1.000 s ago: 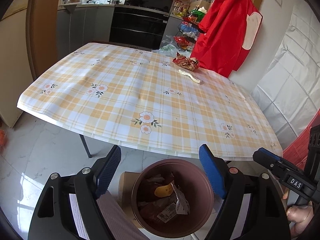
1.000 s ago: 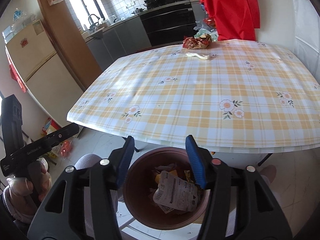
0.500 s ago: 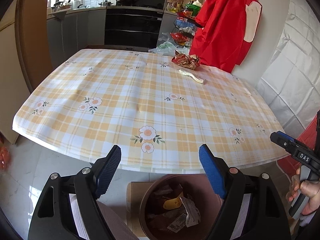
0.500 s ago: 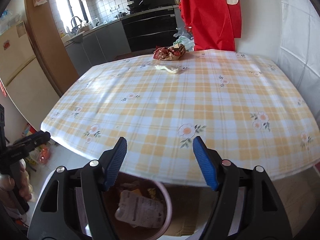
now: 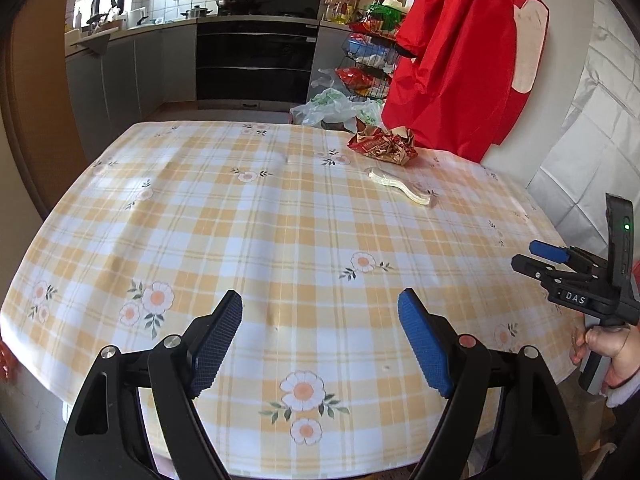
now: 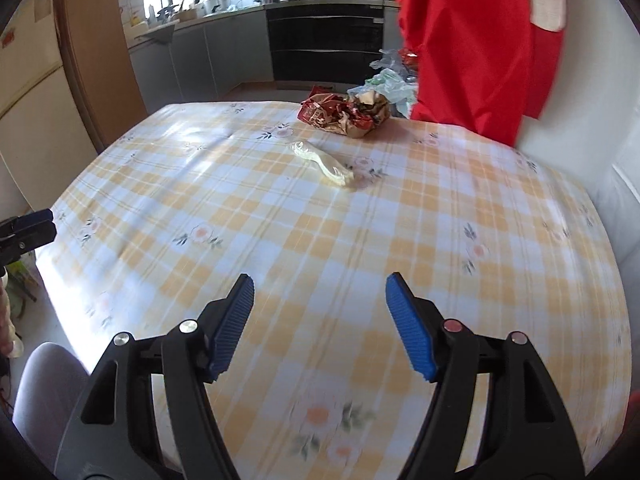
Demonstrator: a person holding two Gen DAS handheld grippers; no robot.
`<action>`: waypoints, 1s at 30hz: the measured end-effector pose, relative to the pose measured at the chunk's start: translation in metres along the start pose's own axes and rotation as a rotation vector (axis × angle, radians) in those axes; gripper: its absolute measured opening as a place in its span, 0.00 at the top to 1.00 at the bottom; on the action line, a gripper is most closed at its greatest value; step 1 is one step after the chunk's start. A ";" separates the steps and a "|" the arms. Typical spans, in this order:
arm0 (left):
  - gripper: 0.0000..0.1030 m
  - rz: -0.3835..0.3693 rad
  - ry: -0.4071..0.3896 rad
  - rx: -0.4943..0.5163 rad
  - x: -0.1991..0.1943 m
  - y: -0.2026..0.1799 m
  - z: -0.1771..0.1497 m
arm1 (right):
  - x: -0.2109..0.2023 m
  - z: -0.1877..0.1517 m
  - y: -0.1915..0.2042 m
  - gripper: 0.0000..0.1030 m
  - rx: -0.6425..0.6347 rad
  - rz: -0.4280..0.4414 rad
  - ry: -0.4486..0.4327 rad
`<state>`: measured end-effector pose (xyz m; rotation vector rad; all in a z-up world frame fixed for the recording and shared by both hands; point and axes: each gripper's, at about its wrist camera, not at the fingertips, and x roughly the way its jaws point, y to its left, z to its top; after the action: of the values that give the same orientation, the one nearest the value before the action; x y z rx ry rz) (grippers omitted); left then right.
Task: Collect trash
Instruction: 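Reach the right tool to the clear-wrapped plastic strip and close on it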
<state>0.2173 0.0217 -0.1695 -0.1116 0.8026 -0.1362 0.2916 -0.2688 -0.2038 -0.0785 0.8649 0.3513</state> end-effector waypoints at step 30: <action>0.24 -0.025 0.076 -0.035 0.146 0.013 0.090 | 0.180 0.100 -0.017 0.77 -0.024 0.042 0.115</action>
<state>0.3841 0.0149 -0.2129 -0.1506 0.8793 -0.1509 0.4778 -0.2157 -0.2758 -0.1040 0.9776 0.3992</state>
